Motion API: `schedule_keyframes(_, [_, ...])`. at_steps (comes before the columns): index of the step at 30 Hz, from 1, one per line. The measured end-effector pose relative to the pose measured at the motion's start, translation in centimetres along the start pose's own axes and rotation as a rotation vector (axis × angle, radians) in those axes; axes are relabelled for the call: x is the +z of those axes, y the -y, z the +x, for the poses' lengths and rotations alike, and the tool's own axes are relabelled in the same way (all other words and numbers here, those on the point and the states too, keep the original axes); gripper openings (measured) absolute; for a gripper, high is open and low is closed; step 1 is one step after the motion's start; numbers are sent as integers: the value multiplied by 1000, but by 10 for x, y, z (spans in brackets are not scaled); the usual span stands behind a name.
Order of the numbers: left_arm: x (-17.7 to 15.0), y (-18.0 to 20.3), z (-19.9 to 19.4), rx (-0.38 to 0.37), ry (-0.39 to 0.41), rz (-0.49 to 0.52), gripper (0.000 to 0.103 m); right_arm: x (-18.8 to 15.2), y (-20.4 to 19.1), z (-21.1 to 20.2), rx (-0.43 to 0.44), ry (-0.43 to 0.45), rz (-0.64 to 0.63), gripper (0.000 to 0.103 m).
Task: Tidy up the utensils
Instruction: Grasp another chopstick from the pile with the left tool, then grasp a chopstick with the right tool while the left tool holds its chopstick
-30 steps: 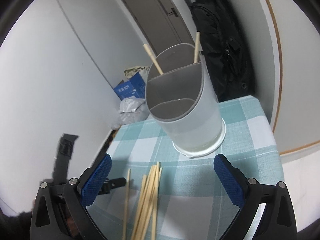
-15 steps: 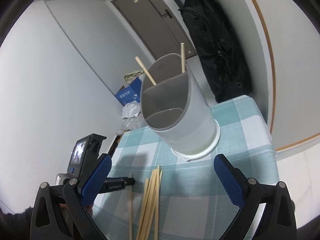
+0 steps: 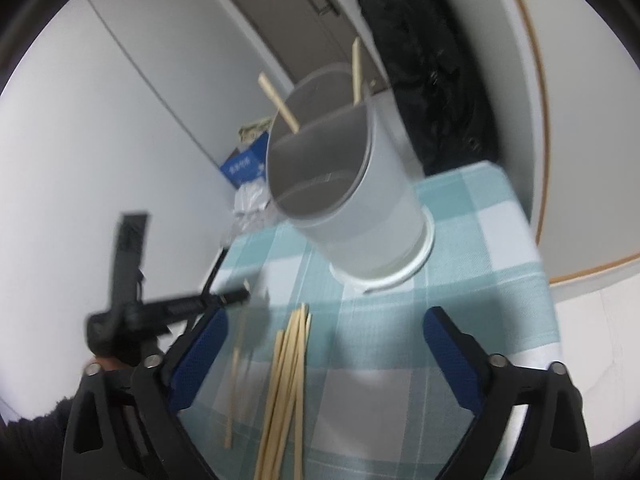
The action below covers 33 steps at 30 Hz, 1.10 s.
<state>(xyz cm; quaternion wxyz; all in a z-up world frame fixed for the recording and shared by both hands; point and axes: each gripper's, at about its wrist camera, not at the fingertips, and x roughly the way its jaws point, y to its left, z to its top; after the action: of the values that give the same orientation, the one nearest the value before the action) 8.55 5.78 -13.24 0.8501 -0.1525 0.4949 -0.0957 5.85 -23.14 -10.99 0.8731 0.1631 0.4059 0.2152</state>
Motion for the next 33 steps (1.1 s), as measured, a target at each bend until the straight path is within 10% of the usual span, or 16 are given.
schedule_keyframes(7, [6, -28, -9, -101, 44, -74, 1, -17, -19, 37, -52, -168, -105, 57])
schedule_keyframes(19, [36, -57, -7, -202, 80, -173, 1, -10, -59, 107, -238, -429, -349, 28])
schedule_keyframes(33, [41, -73, -9, -256, 64, -217, 1, -7, -63, 129, -291, -481, -343, 25])
